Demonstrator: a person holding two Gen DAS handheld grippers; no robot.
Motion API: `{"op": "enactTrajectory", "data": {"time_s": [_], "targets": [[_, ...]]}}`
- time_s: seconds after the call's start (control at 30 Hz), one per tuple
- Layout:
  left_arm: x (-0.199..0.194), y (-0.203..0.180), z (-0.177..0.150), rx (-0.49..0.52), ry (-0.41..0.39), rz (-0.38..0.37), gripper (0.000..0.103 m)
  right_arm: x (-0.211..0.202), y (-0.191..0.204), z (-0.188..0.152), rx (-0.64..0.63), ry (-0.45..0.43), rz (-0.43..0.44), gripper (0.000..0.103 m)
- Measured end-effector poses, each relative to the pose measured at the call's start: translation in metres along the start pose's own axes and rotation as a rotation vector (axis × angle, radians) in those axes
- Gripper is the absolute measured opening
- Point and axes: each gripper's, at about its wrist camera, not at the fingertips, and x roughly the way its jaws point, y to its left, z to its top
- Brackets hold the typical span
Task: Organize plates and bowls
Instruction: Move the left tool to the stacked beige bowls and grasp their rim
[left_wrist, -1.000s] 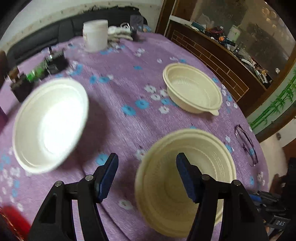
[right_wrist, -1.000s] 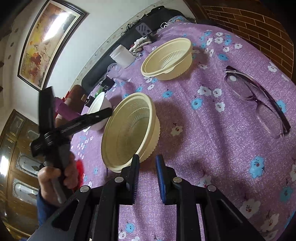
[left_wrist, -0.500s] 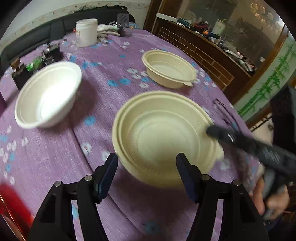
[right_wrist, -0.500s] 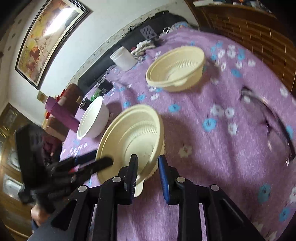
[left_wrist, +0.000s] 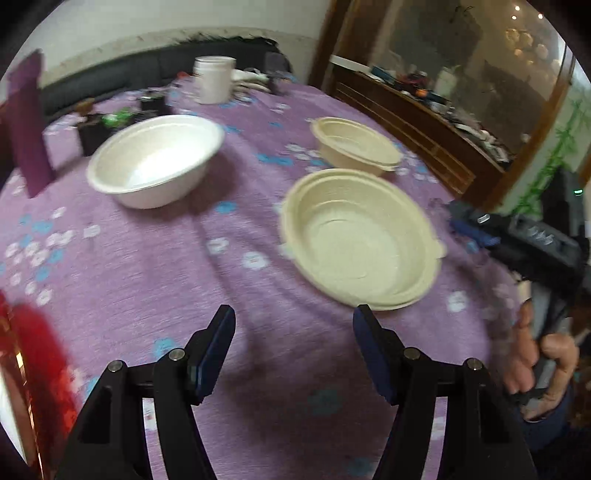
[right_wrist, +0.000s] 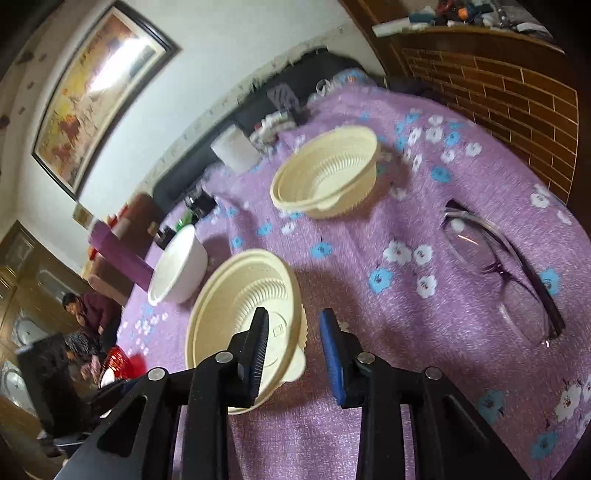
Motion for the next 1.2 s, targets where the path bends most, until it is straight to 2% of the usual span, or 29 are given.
{"op": "enactTrajectory", "data": {"time_s": [0.1,0.2,0.3,0.37,0.4,0.47,0.57,0.73,0.87,1.0,1.07,1.13,1.2], "targets": [[-0.003,0.003,-0.012,0.003,-0.037,0.027,0.065,-0.007,-0.003,-0.003,-0.030,-0.093,-0.013,0.042],[-0.005,0.010,-0.021,0.006,-0.094,0.052,0.065,-0.005,-0.008,-0.005,-0.012,-0.127,0.055,0.042],[-0.005,0.016,-0.022,-0.021,-0.145,0.062,0.065,-0.006,-0.009,-0.007,-0.029,-0.176,0.050,0.042],[-0.012,0.015,-0.022,-0.029,-0.212,0.069,0.065,-0.005,-0.014,-0.008,-0.013,-0.185,0.043,0.042],[-0.011,0.014,-0.023,-0.018,-0.208,0.069,0.065,-0.003,-0.018,-0.008,0.002,-0.178,0.015,0.042],[-0.008,0.011,-0.021,-0.014,-0.198,0.097,0.065,-0.004,-0.026,-0.008,0.042,-0.186,0.011,0.042],[-0.005,0.016,-0.018,-0.038,-0.194,0.092,0.065,-0.007,-0.024,-0.009,0.025,-0.205,-0.033,0.042],[-0.003,0.026,-0.017,-0.087,-0.184,0.052,0.065,0.003,-0.021,-0.006,0.006,-0.182,-0.084,0.042],[0.000,0.025,-0.015,-0.091,-0.178,0.032,0.065,-0.001,-0.019,-0.009,-0.014,-0.201,-0.102,0.042],[-0.005,0.030,-0.013,-0.136,-0.228,0.011,0.066,-0.012,-0.021,-0.011,-0.037,-0.247,-0.117,0.042],[-0.005,0.031,-0.011,-0.148,-0.239,0.008,0.068,-0.006,-0.027,-0.007,-0.028,-0.206,-0.132,0.042],[-0.001,0.032,-0.009,-0.152,-0.225,-0.005,0.070,-0.004,-0.027,-0.006,-0.025,-0.204,-0.160,0.042],[-0.005,0.031,-0.009,-0.148,-0.242,-0.006,0.070,-0.005,-0.019,-0.007,-0.062,-0.214,-0.186,0.042]]}}
